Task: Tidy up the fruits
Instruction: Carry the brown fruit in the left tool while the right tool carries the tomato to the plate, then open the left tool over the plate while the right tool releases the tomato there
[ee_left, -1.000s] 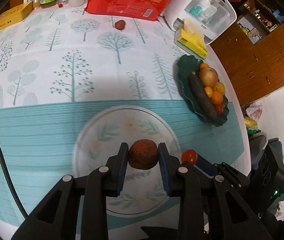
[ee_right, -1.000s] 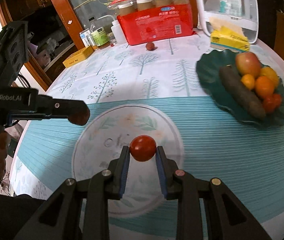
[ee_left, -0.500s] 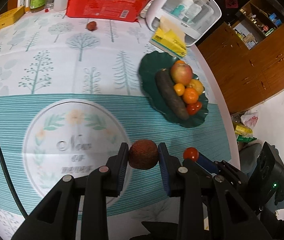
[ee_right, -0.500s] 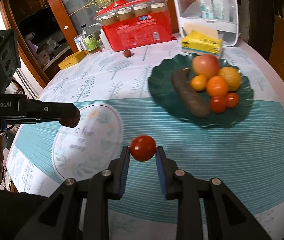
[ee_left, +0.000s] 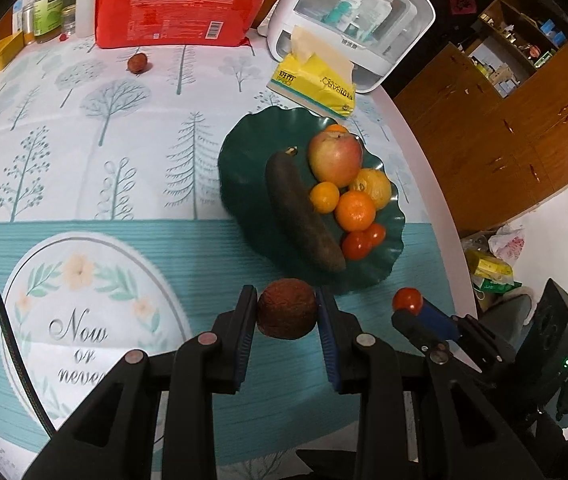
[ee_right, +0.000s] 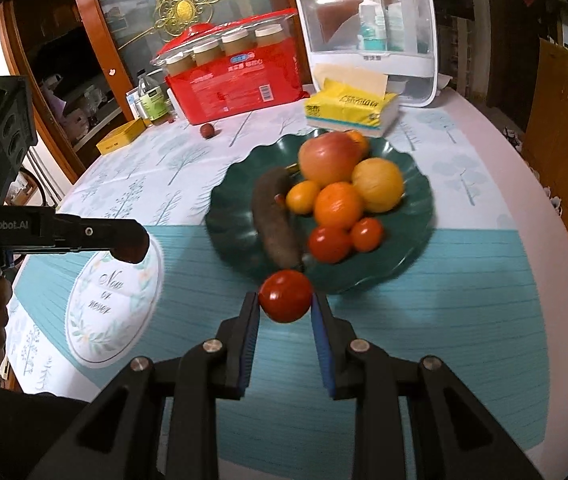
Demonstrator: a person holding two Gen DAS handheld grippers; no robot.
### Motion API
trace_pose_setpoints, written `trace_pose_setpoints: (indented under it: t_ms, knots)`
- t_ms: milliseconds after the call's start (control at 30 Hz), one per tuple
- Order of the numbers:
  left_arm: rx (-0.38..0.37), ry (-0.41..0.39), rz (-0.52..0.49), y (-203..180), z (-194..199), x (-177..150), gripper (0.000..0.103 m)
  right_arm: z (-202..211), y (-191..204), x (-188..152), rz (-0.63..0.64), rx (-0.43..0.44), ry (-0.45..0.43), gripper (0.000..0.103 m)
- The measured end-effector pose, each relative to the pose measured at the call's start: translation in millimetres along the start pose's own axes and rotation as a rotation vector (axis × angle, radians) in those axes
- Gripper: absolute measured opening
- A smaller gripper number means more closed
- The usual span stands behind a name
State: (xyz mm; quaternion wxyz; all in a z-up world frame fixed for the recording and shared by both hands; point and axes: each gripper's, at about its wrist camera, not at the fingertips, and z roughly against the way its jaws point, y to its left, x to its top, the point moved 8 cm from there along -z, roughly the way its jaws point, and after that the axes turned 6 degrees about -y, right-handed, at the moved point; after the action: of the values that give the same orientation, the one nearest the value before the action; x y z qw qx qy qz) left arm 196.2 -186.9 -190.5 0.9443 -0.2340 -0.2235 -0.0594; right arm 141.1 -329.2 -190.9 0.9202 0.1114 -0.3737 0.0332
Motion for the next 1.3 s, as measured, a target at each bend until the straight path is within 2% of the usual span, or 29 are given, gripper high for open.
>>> trace_pose_setpoints:
  t_ms: [300,500,567,767,933,1033,1200,1300]
  knots:
    - [0.065,0.014,-0.013,-6.8,-36.1,16.2,0.029,-19.8,-28.2,7.7,-0.021,0.005,0.027,0.027]
    - [0.096,0.026,-0.019,-4.1,-55.8,16.0,0.029,-39.3,-34.1,1.5,-0.054,0.027,0.072,0.027]
    - [0.105,0.018,-0.027,-2.6,-58.7,17.3,0.029,-40.2,-33.9,2.3,-0.053,0.033,0.063,0.027]
    - [0.101,0.012,-0.024,-1.7,-65.2,19.5,0.029,-40.5,-32.3,6.0,-0.041,0.034,0.042,0.027]
    - [0.097,0.005,-0.027,-2.3,-64.7,20.5,0.035,-42.7,-30.2,4.2,-0.038,0.041,0.048,0.027]
    - [0.100,-0.004,-0.025,-2.1,-61.7,21.3,0.044,-43.0,-28.7,4.0,-0.034,0.041,0.052,0.031]
    - [0.114,-0.025,-0.017,-0.1,-52.9,23.7,0.047,-41.3,-27.5,4.0,-0.033,0.036,0.051,0.044]
    - [0.128,-0.035,-0.005,3.0,-46.0,23.5,0.048,-39.8,-26.0,4.4,-0.029,0.035,0.051,0.046]
